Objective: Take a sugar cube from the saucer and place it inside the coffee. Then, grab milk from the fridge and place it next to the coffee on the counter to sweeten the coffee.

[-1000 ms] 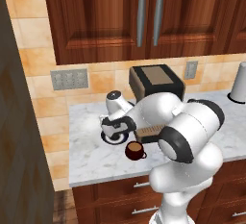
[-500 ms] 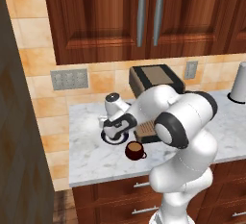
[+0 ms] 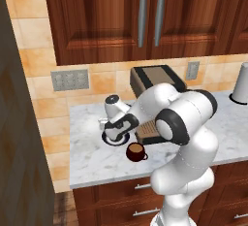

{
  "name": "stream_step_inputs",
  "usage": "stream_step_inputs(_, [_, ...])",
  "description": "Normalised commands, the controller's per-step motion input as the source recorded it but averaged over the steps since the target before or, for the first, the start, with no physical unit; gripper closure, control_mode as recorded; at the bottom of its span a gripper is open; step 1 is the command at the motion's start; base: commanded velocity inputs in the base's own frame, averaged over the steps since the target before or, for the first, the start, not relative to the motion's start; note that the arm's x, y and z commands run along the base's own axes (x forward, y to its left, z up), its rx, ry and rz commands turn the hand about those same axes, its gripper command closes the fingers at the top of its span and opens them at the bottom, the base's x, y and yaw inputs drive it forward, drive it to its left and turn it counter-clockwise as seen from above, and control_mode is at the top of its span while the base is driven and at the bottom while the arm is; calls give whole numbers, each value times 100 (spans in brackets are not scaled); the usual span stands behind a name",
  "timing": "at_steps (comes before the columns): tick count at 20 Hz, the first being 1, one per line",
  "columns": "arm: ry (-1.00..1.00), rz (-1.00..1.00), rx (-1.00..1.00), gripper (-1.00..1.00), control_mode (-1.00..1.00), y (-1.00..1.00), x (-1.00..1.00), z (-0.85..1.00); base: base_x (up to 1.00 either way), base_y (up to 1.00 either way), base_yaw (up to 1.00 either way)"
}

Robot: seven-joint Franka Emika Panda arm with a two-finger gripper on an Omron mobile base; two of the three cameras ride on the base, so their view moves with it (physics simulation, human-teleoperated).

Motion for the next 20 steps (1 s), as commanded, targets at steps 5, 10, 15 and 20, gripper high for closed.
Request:
stream_step_inputs(5, [-4,0,0,100,-100,0,-22,22,0,0,0])
stream_step_inputs(10, [-8,0,0,100,-100,0,-57,61,0,0,0])
stream_step_inputs(15, [0,-2,8,100,-100,-18,-95,63,0,0,0])
stream_step_inputs(20, [0,0,5,100,-100,-42,-91,37,0,0,0])
